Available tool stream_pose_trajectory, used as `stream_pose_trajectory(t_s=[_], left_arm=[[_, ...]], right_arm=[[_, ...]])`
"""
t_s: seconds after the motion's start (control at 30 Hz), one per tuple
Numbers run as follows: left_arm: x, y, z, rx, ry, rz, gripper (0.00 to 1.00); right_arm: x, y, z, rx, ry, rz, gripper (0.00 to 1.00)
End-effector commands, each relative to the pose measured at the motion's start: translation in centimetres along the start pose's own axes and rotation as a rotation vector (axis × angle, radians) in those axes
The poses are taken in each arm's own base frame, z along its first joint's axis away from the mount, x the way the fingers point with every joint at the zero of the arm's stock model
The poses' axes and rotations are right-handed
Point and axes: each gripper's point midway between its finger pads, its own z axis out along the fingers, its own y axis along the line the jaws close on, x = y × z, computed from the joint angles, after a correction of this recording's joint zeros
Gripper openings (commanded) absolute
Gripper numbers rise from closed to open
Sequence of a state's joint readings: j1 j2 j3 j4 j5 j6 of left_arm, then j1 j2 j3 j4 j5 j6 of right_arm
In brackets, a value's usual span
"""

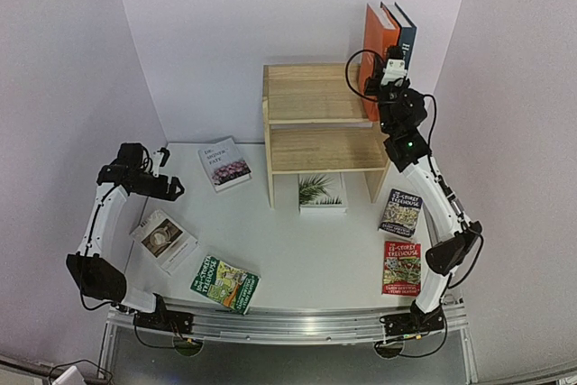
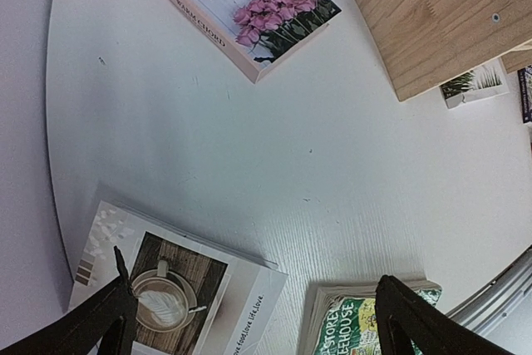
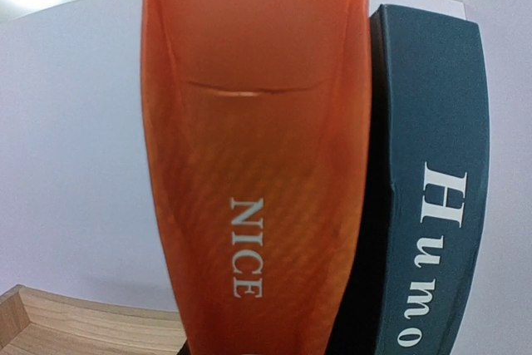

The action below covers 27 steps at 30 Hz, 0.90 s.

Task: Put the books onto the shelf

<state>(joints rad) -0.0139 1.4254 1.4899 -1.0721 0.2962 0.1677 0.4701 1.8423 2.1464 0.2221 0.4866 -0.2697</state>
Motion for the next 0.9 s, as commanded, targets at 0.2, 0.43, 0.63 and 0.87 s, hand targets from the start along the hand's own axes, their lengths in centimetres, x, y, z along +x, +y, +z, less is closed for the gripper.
stream_pose_trajectory(t_s=[0.2, 0.43, 0.63, 0.87], left_arm=[[-0.8, -0.5, -0.6, 0.020, -0.043, 0.020, 1.00], [-0.5, -0.6, -0.4, 0.025, -0.037, 0.018, 1.00], [-0.6, -0.8, -0.3, 0.041, -0.035, 0.017, 1.00], [-1.1, -1.1, -0.6, 0.058, -0.041, 0.023, 1.00]], right_arm=[[-0.2, -1.0, 0.7, 0.017, -0.041, 0.035, 0.24], [-0.6, -0.9, -0.1, -0.012, -0.035, 0.035, 0.47], [-1.1, -1.4, -1.1, -0.014, -0.031, 0.015, 0.52], [-1.7, -1.7, -2.4, -0.040, -0.017, 0.015, 0.54]])
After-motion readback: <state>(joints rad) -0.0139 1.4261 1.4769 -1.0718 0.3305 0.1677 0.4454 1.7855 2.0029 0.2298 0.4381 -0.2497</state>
